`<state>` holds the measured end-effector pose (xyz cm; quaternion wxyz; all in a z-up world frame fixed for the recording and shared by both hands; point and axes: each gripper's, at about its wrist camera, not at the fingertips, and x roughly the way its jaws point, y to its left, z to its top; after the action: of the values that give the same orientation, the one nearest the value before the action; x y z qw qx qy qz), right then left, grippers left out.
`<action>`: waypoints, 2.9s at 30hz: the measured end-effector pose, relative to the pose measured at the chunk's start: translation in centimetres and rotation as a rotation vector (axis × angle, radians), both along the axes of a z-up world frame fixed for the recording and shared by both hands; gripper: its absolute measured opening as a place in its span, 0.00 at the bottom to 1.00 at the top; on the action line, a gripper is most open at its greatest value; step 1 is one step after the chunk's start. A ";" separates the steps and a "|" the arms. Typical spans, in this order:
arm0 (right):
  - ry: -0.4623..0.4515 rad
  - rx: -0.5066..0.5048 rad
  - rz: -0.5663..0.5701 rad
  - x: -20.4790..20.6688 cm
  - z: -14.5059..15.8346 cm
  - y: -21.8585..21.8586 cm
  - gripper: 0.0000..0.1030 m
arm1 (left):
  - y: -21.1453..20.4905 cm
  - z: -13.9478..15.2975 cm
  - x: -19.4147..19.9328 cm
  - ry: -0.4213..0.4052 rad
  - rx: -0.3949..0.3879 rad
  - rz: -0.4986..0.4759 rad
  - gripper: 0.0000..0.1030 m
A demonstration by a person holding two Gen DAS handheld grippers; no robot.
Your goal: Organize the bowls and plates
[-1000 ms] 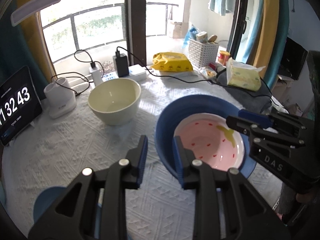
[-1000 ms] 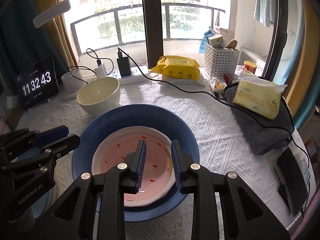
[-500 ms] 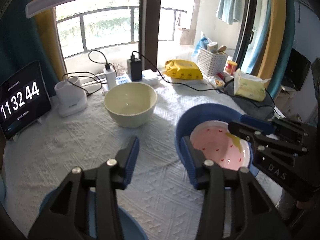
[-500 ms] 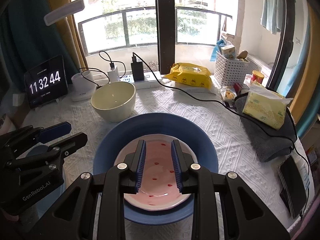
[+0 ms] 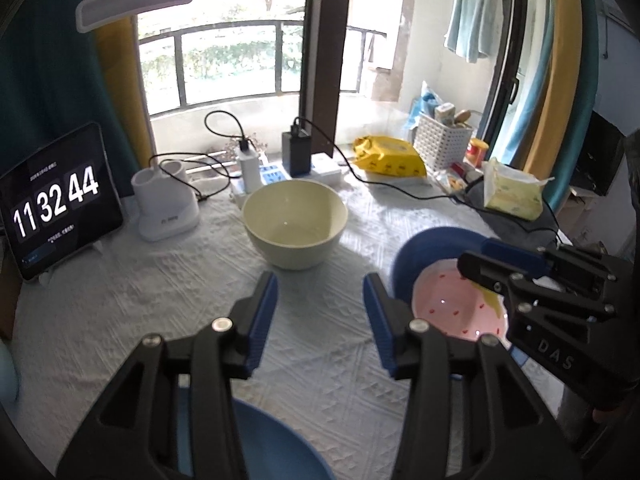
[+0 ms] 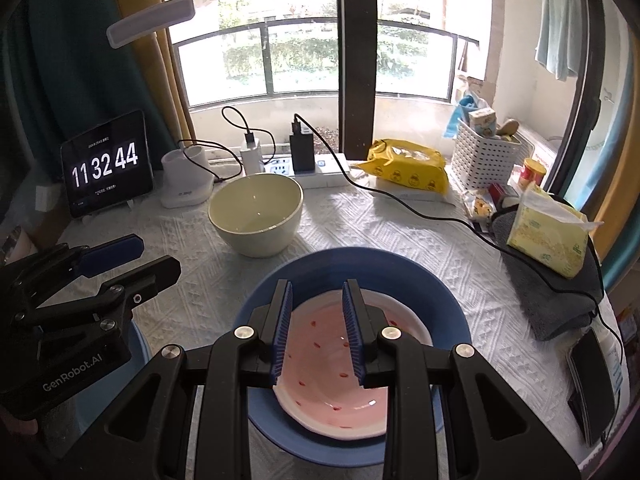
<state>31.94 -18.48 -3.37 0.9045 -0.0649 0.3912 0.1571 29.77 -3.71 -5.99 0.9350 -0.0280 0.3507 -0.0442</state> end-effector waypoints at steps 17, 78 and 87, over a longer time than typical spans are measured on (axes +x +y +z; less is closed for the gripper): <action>-0.010 0.047 0.036 2.3 0.6 2.3 0.34 | 3.2 0.8 2.0 -0.024 -0.008 0.044 0.45; 0.350 0.077 -0.040 17.0 -8.5 6.1 0.46 | 5.3 -7.4 14.8 0.215 -0.052 0.097 0.44; 0.366 0.067 -0.033 17.3 -9.3 6.3 0.43 | 5.0 -7.5 15.0 0.221 -0.043 0.084 0.38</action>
<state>49.26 -12.20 -12.71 0.8223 0.0015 0.5447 0.1645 44.78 1.30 -13.47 0.8908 -0.0674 0.4493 -0.0090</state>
